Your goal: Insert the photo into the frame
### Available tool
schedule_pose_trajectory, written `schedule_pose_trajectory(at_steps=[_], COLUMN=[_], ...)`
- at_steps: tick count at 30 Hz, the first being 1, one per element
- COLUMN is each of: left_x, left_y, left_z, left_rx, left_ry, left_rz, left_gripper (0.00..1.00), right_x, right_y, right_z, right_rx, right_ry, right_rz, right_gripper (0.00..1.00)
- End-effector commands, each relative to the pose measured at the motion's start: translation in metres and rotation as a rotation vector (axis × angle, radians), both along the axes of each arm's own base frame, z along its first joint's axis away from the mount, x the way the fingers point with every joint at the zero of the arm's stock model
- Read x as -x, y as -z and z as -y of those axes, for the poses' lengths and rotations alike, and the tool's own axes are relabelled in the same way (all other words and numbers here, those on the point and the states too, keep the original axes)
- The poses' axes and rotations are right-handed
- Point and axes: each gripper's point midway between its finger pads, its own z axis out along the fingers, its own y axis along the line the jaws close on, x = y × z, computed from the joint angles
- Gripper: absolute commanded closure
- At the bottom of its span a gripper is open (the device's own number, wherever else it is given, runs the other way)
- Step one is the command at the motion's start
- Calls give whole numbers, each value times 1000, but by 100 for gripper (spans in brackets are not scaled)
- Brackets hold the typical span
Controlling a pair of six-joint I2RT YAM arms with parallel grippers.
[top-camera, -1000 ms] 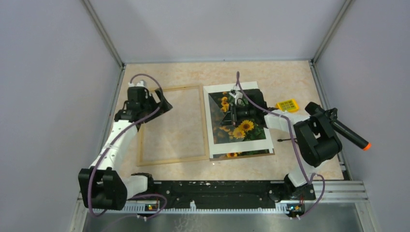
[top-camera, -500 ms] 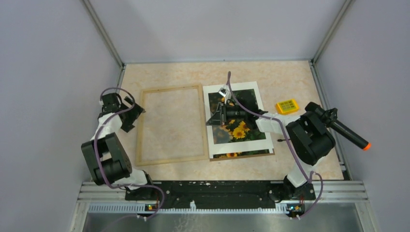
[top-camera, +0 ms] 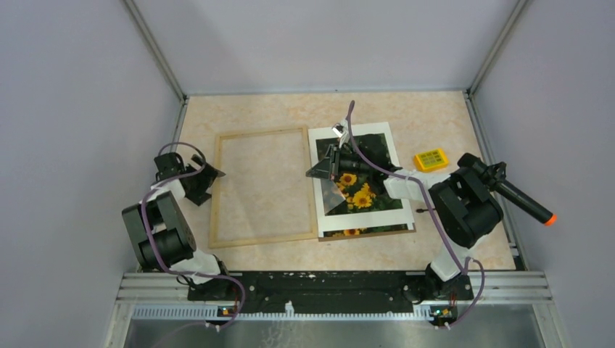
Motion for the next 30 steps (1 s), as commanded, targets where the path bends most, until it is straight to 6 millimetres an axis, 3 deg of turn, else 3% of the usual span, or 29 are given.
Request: schedule_pose_trajectory(at_steps=[1,8,16,23,26,30], left_x=[14,28,22,30,31,28], left_y=[0,-2,-21,-14,-11,-12], left_z=[24,42,43,56,58,57], left_rx=[87,141,135,217,225,227], left_ry=[47,105,136,152,157,167], left_rz=[31,47,101,94,93,96], left_gripper=[5,1,1,1,1,1], right_x=[-18,-31,-36,-38,-34,-27], right_y=[-32,-8,-1,48,60,61], right_z=[-6,-14,-7,-1,2,4], right_rx=[-122,-157,-126,-56,-13,58], right_ry=[69,103,164,296,314,280], right_rz=[38,-47,-72,-361,-422,-409], right_gripper=[100,100,100,100,80,50])
